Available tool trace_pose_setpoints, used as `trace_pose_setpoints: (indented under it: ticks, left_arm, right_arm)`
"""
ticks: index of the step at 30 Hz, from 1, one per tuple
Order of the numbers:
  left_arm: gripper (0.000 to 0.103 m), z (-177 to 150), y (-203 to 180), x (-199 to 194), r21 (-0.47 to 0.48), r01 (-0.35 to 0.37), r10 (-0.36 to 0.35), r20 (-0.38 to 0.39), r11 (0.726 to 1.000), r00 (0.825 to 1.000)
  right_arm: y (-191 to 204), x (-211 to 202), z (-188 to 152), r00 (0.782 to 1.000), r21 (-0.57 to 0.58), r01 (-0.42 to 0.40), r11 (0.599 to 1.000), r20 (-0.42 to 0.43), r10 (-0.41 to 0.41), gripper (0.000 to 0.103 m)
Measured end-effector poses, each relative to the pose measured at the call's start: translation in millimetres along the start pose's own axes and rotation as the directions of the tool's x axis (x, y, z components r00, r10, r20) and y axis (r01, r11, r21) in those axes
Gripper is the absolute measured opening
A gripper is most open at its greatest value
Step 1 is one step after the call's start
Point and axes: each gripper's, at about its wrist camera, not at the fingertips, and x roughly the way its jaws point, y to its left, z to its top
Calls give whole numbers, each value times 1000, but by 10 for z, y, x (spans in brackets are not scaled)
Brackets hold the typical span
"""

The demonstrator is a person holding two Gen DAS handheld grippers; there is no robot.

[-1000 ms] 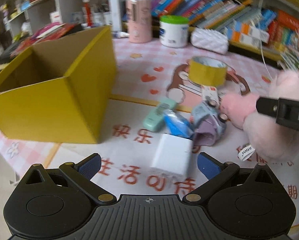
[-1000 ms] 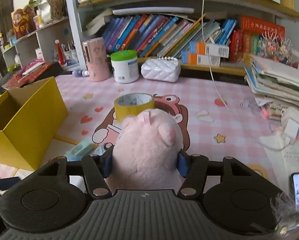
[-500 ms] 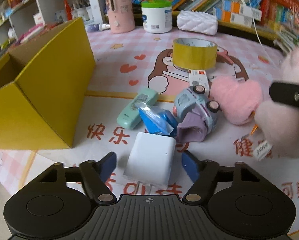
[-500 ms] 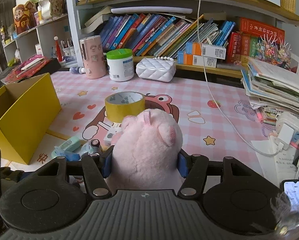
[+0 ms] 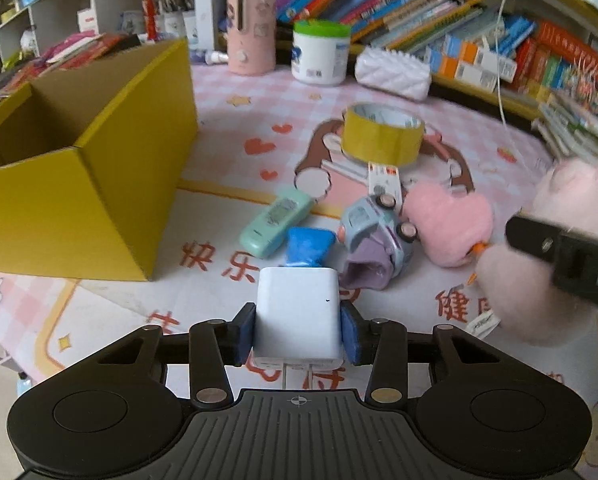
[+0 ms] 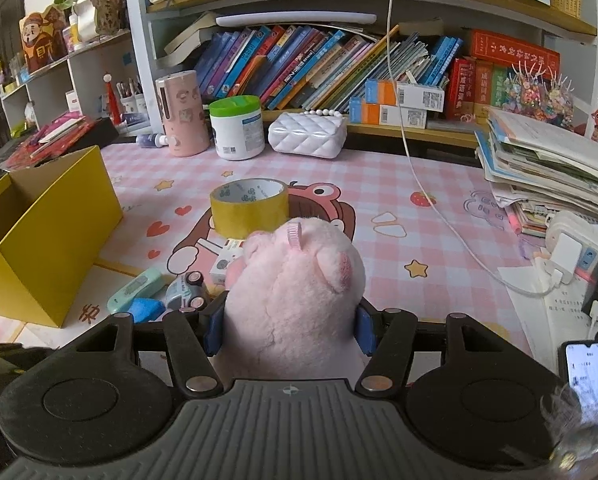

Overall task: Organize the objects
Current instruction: 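Grasp the white charger with the left tool while the right tool lifts the pig, then carry the charger in the left tool and the pig in the right tool to the yellow box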

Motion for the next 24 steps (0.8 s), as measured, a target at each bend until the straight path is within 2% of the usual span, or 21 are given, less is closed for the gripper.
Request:
trace_pose_setpoints:
  ticks: [12,19,24]
  left_arm:
    - [41,-51,524,-438,-58,63,-57,103,996,993]
    - [41,-205,1029,-686,-74,58,-49,125,996,991]
    - [41,-352,1474,-898,-112,42,-27,133,993,991]
  right_arm:
    - [501,-250,-94,999,-4,34,999,7,-34,58]
    - [1031,-422,-218,1000,-9,32,999,2,-32,58]
    - [1520,-550,-357,1000,-43,-4,999,-21,4,58]
